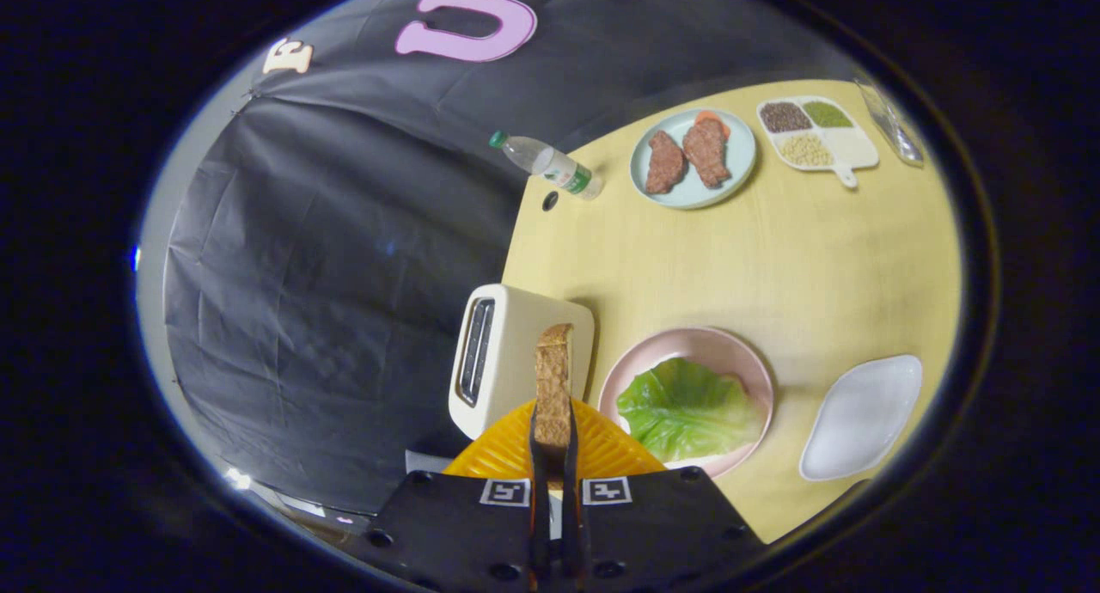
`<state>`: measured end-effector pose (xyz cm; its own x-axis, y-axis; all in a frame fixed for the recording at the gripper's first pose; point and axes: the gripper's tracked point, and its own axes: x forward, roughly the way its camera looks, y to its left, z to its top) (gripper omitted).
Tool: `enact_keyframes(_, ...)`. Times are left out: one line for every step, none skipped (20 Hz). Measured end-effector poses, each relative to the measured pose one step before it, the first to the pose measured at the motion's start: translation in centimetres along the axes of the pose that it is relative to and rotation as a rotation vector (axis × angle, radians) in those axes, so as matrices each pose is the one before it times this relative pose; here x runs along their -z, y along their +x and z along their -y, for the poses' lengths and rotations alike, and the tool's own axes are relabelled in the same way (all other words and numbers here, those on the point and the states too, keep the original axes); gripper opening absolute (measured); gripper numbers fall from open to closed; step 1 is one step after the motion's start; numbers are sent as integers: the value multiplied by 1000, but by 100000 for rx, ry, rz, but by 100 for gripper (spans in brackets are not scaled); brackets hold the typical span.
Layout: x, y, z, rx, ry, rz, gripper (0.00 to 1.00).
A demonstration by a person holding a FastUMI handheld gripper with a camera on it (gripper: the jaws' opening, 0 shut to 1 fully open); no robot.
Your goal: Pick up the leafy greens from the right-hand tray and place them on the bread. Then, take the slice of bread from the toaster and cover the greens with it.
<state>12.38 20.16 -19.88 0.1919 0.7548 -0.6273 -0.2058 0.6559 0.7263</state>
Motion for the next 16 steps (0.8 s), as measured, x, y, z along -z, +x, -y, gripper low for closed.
enact_keyframes(477,487,969,-337,355,-1638,8)
enact_keyframes(617,544,1118,765,-256,-2682,8)
enact_keyframes(571,487,1106,565,485,-2877,8)
enact_keyframes(423,528,682,-293,594,-1741,8)
enact_keyframes(241,437,716,-172,784,-2136,8)
enact_keyframes(369,427,565,127,547,-1689,8)
enact_keyframes(174,440,927,2642,-126,-1474,8)
enact_keyframes(154,321,1007,3325,-927,-933,8)
enact_keyframes(70,352,578,1339,-613,-1137,8)
enact_keyframes(67,351,271,1239,247,-712,8)
enact_keyframes(-129,252,326,1197,113,-177,8)
enact_keyframes(23,152,355,1617,-335,-177,8)
enact_keyframes(-7,310,707,3457,-617,-207,8)
enact_keyframes(123,236,855,4258,-1544,-42,8)
enact_keyframes(-14,280,533,2745,-2126,335,8)
enact_keyframes(139,258,342,2813,-1747,410,8)
